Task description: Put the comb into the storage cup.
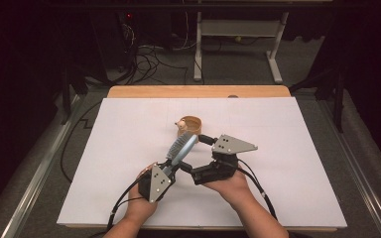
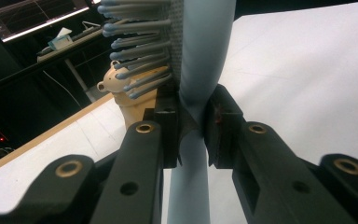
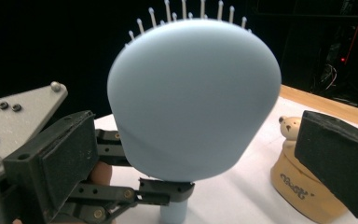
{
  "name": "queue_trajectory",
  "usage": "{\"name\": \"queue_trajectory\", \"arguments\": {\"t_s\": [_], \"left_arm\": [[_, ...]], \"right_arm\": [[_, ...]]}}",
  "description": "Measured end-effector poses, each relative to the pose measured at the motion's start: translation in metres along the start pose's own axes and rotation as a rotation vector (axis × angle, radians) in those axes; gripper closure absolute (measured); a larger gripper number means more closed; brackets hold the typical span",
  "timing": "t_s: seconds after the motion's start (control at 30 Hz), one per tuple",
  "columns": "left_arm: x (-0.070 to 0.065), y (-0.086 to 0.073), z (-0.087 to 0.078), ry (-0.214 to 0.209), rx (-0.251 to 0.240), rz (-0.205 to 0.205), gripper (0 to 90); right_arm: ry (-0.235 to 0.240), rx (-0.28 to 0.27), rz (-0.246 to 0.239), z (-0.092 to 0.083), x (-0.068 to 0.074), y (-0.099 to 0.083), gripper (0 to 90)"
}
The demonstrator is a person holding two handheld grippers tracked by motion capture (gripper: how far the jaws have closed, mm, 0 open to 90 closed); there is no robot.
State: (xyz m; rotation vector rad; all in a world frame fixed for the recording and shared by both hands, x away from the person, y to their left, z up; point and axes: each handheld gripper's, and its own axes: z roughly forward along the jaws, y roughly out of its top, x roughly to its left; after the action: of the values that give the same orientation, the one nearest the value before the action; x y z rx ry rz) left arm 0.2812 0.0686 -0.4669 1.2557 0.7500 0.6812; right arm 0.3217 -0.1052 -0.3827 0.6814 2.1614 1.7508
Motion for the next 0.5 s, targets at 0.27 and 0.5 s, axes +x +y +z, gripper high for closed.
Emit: {"name": "queue_trajectory", "arguments": {"t_s": [0.27, 0.5], "left_arm": [[-0.0009, -0.0005, -0.0008, 0.001, -0.005, 0.002, 77.4], [-0.0021, -0.0011, -0.0012, -0.004, 0.000, 0.006, 77.4]], "right_arm": [[0.011, -0.021, 0.019, 0.0028, 0.0008, 0.0037, 0.8], [0.014, -0.033, 0.039, 0.0051, -0.0004, 0.0029, 3.4]]}}
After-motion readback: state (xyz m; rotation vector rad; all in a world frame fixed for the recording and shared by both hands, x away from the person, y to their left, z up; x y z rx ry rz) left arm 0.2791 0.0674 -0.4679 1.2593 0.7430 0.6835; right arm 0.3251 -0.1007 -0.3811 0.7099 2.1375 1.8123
